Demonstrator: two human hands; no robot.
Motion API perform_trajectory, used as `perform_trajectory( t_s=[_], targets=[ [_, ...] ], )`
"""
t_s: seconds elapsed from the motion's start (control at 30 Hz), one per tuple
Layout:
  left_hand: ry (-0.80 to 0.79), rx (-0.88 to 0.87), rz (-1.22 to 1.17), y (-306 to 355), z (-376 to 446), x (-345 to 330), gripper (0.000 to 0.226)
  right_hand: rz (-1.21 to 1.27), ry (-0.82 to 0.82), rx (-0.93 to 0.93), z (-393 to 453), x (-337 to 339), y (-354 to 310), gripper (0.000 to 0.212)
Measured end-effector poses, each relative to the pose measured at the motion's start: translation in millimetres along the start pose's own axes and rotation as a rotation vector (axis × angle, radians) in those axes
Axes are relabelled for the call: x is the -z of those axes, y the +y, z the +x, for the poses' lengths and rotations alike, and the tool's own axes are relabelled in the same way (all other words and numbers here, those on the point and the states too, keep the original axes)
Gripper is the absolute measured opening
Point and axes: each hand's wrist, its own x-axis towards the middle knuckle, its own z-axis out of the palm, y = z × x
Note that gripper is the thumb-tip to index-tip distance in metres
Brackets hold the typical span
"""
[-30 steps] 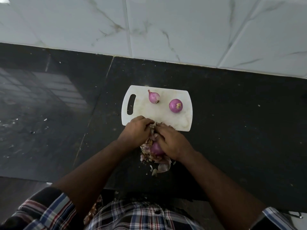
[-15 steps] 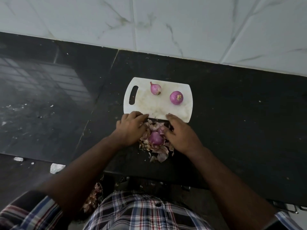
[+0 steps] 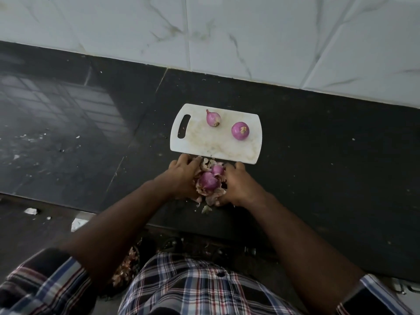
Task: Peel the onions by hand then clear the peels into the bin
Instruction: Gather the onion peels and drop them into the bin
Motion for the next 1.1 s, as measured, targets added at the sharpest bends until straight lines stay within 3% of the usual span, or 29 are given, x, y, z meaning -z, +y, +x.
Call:
perform_trajectory(
  t_s=[0.1, 0.23, 0.5, 0.6, 0.67, 0.8, 0.97, 1.1],
  targets=[
    [-0.069, 0.046, 0.104, -6.9, -1.4, 4.1, 0.144, -0.046, -0.060, -0.021, -2.4, 7.9, 1.4, 0.135],
    [-0.075, -0.014, 0.151, 7.9, -1.3, -1.3, 0.151, -0.148, -0.073, 0.014, -1.0, -0.6, -16.8, 0.143],
    [0.035, -0.127, -0.034, 0.9, 4.7, 0.9, 0.091, -0.058, 0.053, 0.023, 15.2, -10.7, -42.2, 0.091],
    [0.055, -0.138, -0.054, -0.2, 6.3, 1.4, 0.067, -0.006, 0.029, -0.067, 17.5, -5.9, -43.2, 0.118],
    [0.063, -0.147, -0.050, -2.2, 9.8, 2.2, 0.069, 0.009, -0.011, -0.149, 18.8, -0.6, -47.7, 0.130],
    [0.022, -0.177, -0.046, -4.1, 20.1, 7.1, 0.079, -0.006, -0.013, -0.175, 22.8, -0.6, -55.3, 0.107],
    [0.032, -0.276, -0.052, -0.6, 25.4, 14.4, 0.030, 0.052, 0.039, -0.119, 25.2, -6.7, -54.2, 0.077],
    [0.069, -0.272, -0.089, 0.0, 28.0, 14.0, 0.021, 0.103, 0.080, -0.089, 30.1, -6.3, -51.8, 0.054]
  ],
)
